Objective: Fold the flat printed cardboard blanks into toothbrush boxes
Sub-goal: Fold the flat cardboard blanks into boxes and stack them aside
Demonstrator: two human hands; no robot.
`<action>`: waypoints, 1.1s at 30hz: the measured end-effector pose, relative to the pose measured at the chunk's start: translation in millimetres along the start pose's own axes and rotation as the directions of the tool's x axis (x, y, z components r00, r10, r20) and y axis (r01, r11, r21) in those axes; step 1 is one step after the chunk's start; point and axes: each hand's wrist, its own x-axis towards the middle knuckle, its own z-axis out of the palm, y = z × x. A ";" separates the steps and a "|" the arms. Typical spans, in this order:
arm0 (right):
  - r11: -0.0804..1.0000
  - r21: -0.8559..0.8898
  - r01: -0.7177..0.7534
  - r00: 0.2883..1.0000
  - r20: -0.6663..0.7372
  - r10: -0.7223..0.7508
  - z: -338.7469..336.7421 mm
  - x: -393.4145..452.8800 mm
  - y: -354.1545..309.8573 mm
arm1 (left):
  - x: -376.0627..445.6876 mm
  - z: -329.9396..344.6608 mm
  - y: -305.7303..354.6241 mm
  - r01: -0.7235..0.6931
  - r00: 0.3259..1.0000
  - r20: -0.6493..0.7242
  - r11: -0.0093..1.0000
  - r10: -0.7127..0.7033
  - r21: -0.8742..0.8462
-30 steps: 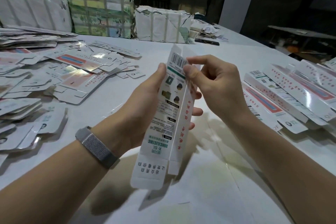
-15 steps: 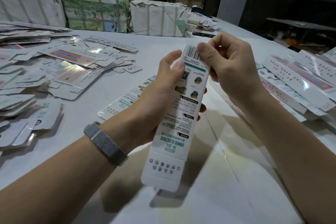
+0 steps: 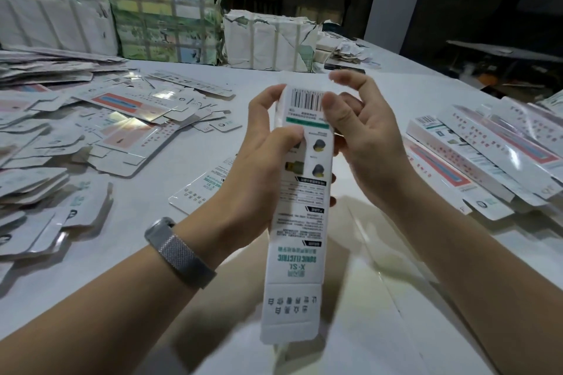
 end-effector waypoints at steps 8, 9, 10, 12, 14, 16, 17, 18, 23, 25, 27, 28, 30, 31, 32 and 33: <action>0.991 0.101 -0.090 0.994 0.070 0.083 1.8 -3.2 0.7 | 1.3 -1.3 -3.2 0.016 1.000 -0.011 1.000 -0.016 0.008; 0.989 0.114 -0.096 0.993 0.075 0.088 1.9 -3.3 1.0 | 1.5 -1.8 -2.2 0.030 1.000 0.001 1.000 -0.030 -0.004; 0.987 0.128 -0.101 0.993 0.080 0.091 1.9 -3.4 1.0 | 2.0 -2.0 -0.9 0.049 0.999 0.011 0.999 -0.049 -0.017; 0.983 0.156 -0.095 0.992 0.092 0.081 1.9 -4.2 0.4 | 2.2 -1.9 1.0 0.081 0.997 0.023 0.996 -0.080 -0.038; 0.980 0.187 -0.067 0.996 0.077 0.053 2.1 -4.8 -1.6 | 2.4 -0.8 1.7 0.092 0.996 0.020 0.995 -0.091 -0.040; 0.969 0.240 -0.058 0.998 0.041 0.049 1.3 -3.6 -2.9 | 1.7 0.9 0.9 0.096 0.995 0.012 0.995 -0.096 -0.028; 0.961 0.271 -0.062 0.998 0.030 0.056 0.0 -2.4 -2.0 | 1.4 2.1 0.3 0.095 0.995 0.013 0.995 -0.095 -0.018; 0.954 0.293 -0.067 0.998 0.022 0.064 -1.0 -1.6 -1.3 | 0.9 3.1 0.1 0.094 0.995 0.016 0.995 -0.094 -0.011; 0.966 0.238 -0.100 0.995 0.044 0.092 -4.1 -0.3 -2.0 | -0.9 3.6 1.3 0.107 0.993 0.041 0.994 -0.107 0.001; 0.963 0.225 -0.148 0.989 0.059 0.138 -6.1 1.0 -4.5 | -1.0 3.7 0.0 0.109 0.993 0.039 0.994 -0.110 0.031; 0.959 0.217 -0.183 0.982 0.076 0.170 -8.5 3.1 -6.1 | -0.5 4.6 -2.3 0.107 0.993 0.044 0.992 -0.110 0.069; 0.960 0.204 -0.190 0.980 0.096 0.173 -9.1 3.5 -6.2 | -0.3 4.8 -3.3 0.103 0.993 0.045 0.991 -0.107 0.083; 0.967 0.163 -0.196 0.976 0.123 0.177 -9.2 2.9 -5.1 | 0.1 4.2 -4.6 0.091 0.994 0.045 0.989 -0.097 0.116; 0.968 0.149 -0.200 0.976 0.119 0.183 -9.1 2.7 -5.1 | -0.1 3.2 -4.9 0.089 0.994 0.049 0.988 -0.096 0.128; 0.970 0.139 -0.200 0.976 0.111 0.186 -9.2 2.8 -5.4 | -0.4 2.0 -4.6 0.092 0.993 0.058 0.988 -0.099 0.125; 0.972 0.134 -0.194 0.978 0.103 0.181 -9.6 2.9 -5.6 | -0.7 1.2 -4.0 0.096 0.992 0.071 0.989 -0.104 0.111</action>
